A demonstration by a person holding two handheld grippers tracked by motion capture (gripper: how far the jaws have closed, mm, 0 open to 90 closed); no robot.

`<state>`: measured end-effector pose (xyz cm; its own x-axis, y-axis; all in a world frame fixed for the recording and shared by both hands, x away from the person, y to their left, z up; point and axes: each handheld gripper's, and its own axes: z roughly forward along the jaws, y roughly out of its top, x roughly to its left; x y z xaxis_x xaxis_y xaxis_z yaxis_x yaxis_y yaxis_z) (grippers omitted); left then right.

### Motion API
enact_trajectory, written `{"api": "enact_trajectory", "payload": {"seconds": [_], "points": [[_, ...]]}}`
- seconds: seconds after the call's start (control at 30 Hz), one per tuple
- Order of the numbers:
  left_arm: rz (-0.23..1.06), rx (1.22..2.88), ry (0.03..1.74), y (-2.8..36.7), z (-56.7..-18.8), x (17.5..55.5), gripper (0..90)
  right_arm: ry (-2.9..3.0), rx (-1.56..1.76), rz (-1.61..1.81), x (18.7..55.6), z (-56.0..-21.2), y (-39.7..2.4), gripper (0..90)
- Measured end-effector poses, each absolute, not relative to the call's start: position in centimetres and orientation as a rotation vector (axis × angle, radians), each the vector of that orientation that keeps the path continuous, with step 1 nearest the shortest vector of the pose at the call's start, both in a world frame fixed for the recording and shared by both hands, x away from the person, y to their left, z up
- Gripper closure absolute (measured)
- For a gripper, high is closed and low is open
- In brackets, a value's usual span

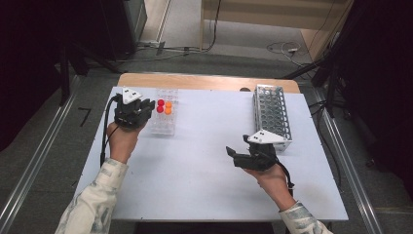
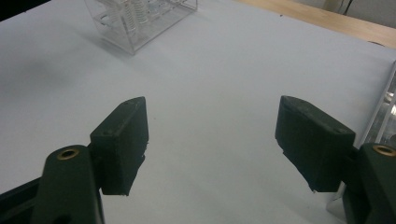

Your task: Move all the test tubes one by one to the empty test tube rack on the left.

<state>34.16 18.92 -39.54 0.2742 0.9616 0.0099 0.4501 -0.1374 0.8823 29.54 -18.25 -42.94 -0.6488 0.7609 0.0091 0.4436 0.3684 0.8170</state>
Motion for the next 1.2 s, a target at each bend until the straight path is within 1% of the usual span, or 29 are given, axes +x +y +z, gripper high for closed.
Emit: {"api": "enact_trajectory", "payload": {"seconds": [0.27, 0.3, 0.73, 0.83, 0.97, 1.13, 1.2], "points": [[0.773, 1.727, 1.307, 19.0, -39.8, 34.1, 75.6, 2.266, 1.052, 1.177, 29.6, -43.0, -18.2, 24.4], [0.771, 1.724, 1.309, 19.0, -39.9, 34.1, 74.2, 2.265, 1.050, 1.176, 29.6, -43.0, -18.2, 24.4], [0.751, 1.705, 1.315, 19.2, -39.9, 33.9, 74.1, 2.263, 1.054, 1.177, 29.7, -43.1, -18.3, 24.4], [0.730, 1.695, 1.312, 19.2, -40.0, 33.7, 72.0, 2.257, 1.061, 1.174, 29.8, -43.1, -18.5, 24.4], [0.705, 1.684, 1.301, 19.2, -39.9, 33.1, 64.3, 2.243, 1.081, 1.175, 30.1, -43.2, -19.0, 24.7], [0.665, 1.667, 1.303, 19.2, -40.0, 31.8, 47.1, 2.216, 1.105, 1.161, 30.3, -43.5, -20.0, 24.7], [0.646, 1.667, 1.306, 19.3, -40.3, 31.2, 41.5, 2.202, 1.113, 1.157, 30.3, -43.6, -20.6, 24.6]]}}
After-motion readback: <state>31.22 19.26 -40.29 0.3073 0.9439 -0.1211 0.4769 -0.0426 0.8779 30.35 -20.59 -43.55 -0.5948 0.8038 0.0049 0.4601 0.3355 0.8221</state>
